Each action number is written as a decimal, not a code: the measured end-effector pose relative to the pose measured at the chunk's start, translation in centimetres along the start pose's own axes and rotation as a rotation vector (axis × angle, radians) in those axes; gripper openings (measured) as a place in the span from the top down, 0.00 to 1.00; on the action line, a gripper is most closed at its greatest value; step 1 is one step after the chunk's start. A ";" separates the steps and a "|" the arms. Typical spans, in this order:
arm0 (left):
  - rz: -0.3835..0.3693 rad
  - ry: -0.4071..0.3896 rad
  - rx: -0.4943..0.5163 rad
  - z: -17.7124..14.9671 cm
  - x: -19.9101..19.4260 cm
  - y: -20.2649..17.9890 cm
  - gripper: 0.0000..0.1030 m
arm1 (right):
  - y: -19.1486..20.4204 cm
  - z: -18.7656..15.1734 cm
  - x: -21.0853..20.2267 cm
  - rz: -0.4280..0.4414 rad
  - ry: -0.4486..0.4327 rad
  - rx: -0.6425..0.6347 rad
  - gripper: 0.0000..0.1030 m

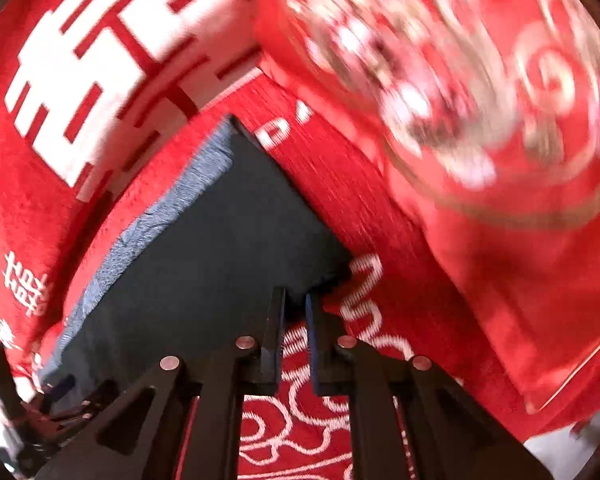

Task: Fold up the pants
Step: 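Lift the folded edge with the right gripper and fold it over the trousers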

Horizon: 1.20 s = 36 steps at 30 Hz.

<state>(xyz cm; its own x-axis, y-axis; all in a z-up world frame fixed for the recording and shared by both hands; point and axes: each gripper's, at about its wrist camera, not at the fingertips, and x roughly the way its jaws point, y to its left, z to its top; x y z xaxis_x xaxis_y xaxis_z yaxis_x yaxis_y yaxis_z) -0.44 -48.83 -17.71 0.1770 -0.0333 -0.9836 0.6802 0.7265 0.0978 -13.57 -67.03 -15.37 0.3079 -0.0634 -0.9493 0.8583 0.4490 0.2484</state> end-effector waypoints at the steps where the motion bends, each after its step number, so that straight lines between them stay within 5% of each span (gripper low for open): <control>1: -0.004 0.000 -0.007 -0.1 0.0 0.1 0.00 | -0.5 -0.3 -0.2 0.030 0.001 0.031 0.89; 3: -0.013 -0.007 -0.014 -0.3 0.0 0.2 0.00 | -0.9 -1.4 -0.5 0.078 0.023 0.055 0.82; 5: -0.023 -0.010 -0.024 -0.5 -0.1 0.4 0.00 | -0.8 -2.8 -0.5 0.114 0.056 0.060 0.64; 12: -0.023 -0.007 -0.028 -0.6 -0.2 0.5 0.00 | 1.2 -6.4 0.7 0.138 0.107 0.030 0.59; 17: -0.029 -0.005 -0.038 -0.5 0.4 1.0 0.00 | 1.1 -6.9 0.6 0.171 0.109 0.033 0.41; 36: -0.020 -0.013 -0.038 -0.8 0.5 1.1 0.00 | -1.1 -7.3 0.8 0.359 0.096 0.155 0.31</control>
<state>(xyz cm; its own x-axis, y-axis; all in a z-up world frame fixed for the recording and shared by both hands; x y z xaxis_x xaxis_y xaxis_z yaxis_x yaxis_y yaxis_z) -0.16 -47.45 -18.20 0.1730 -0.0571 -0.9833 0.6559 0.7514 0.0718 -17.27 -61.07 -17.77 0.5661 0.1594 -0.8088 0.7573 0.2871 0.5866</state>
